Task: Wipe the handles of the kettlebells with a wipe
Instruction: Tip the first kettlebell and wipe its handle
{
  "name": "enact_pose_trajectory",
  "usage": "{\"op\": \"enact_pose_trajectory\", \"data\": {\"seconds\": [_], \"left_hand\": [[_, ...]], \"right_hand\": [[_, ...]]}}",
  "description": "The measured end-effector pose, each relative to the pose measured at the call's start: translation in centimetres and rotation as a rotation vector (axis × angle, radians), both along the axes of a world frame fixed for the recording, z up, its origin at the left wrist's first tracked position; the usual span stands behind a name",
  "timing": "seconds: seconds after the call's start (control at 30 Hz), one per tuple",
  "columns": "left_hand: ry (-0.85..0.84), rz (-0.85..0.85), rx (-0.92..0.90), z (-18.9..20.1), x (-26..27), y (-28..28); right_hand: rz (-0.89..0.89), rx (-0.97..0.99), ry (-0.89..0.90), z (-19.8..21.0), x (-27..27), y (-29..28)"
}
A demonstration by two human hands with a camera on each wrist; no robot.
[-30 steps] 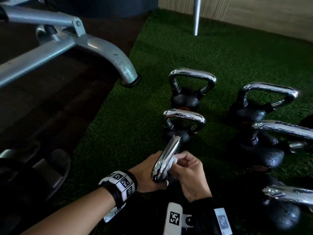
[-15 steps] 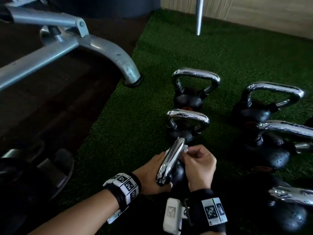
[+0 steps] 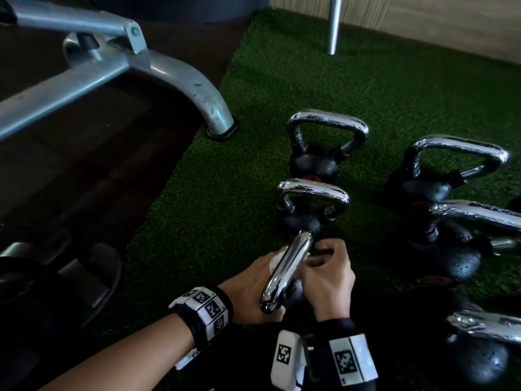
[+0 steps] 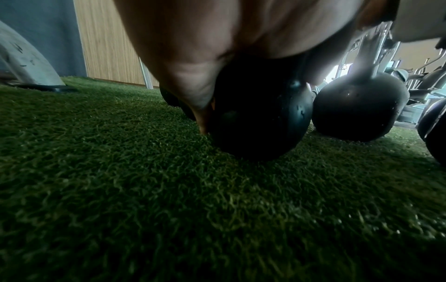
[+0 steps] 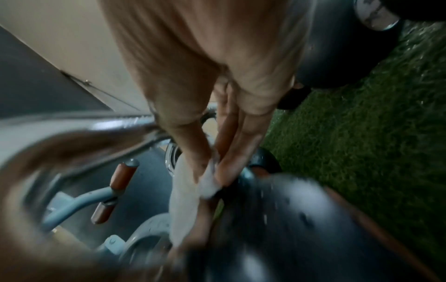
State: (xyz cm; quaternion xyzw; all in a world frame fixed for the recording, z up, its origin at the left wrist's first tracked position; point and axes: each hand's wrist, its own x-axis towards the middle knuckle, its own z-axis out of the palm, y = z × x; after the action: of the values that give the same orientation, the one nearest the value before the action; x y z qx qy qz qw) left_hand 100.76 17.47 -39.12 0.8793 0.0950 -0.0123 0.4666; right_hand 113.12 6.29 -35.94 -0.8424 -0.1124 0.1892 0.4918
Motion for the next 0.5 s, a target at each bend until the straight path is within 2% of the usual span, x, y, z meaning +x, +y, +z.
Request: {"op": "enact_pose_trajectory", "data": {"seconds": [0.17, 0.23, 0.4, 0.5], "left_hand": [[0.063, -0.011, 0.052, -0.2, -0.5, -0.3], [0.1, -0.024, 0.053, 0.2, -0.3, -0.1], [0.159, -0.059, 0.098, -0.7, 0.0, 0.8], [0.06, 0.081, 0.031, -1.5, -0.8, 1.6]], "right_hand": [[0.443, 0.088, -0.342, 0.6, 1.4, -1.9], [0.523, 0.07, -0.415, 0.7, 2.1, -1.8], [0.445, -0.016, -0.468, 1.2, 2.3, -2.8], [0.361, -0.08, -0.436, 1.8, 1.7, -4.9]]}}
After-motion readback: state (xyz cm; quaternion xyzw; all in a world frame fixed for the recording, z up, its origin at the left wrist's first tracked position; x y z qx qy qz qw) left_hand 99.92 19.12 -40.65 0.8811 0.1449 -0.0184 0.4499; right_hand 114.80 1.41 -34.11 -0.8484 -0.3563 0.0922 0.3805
